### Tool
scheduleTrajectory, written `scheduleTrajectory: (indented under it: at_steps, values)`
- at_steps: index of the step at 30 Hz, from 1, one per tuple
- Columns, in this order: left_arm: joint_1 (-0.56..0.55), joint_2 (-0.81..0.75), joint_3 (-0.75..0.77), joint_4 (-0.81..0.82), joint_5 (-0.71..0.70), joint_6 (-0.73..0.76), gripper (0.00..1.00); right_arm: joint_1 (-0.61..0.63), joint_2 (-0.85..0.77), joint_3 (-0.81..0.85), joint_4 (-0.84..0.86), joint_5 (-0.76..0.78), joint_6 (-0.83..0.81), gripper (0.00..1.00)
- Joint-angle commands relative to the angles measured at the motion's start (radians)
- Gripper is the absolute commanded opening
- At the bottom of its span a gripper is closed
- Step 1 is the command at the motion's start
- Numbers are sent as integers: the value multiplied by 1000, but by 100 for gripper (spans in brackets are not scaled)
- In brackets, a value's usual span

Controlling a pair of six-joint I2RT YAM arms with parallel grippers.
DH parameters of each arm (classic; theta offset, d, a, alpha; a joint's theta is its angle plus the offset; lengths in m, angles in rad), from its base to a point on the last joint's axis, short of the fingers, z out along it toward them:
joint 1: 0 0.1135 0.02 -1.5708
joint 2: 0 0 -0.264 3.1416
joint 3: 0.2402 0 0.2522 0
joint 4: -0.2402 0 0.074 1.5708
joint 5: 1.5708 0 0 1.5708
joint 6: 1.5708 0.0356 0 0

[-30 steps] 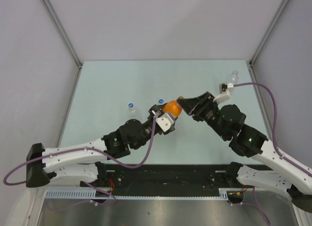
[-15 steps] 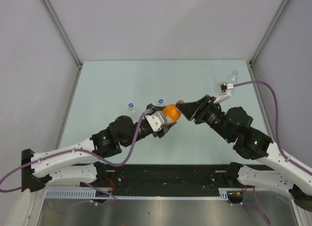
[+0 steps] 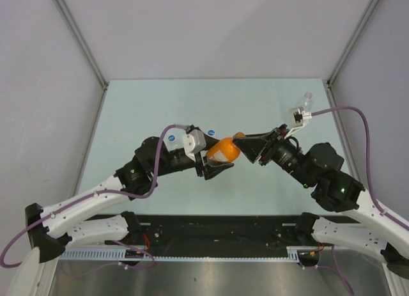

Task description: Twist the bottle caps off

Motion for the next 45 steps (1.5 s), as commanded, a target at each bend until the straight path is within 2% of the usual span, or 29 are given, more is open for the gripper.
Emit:
scheduleTrajectory:
  at_steps: [1,5,10,14,16,19,24,27,30,31,32,35,36,38,39,45]
  values:
    - [2,34,60,141,520,-183,0,-6,-1,28,135,-119,-155,0]
    - [43,100,80,258,684,-320,0,-6,-21,28,218,-331,-262,0]
    - [48,183,121,371,859,-436,0,-16,-17,54,219,-527,-339,0]
    - [48,272,135,609,994,-641,0,-26,-21,61,200,-665,-391,0]
    - [48,295,130,745,1019,-711,0,-37,-27,64,184,-727,-417,0]
    - [49,347,130,859,1040,-818,1,-49,-27,75,161,-761,-443,0]
    - [57,394,147,887,1034,-869,0,-65,-38,81,97,-768,-454,0]
    - [71,388,156,797,1002,-799,0,-69,-46,81,78,-754,-448,0]
    - [72,346,191,501,917,-566,0,-69,-46,84,62,-737,-440,0]
    - [72,317,228,276,884,-392,0,-69,-44,86,57,-723,-434,0]
    - [71,306,241,197,837,-327,0,-68,-44,84,54,-714,-426,1]
    - [72,267,262,30,685,-193,0,-69,-40,86,49,-687,-410,16]
    - [72,258,262,5,649,-171,0,-69,-37,86,49,-677,-396,31]
    - [72,228,244,-20,542,-139,0,-69,-32,84,49,-657,-387,40]
    - [74,217,236,-23,502,-133,0,-69,-30,84,51,-651,-380,49]
    - [72,143,193,-56,215,-78,0,-68,-23,86,65,-559,-305,68]
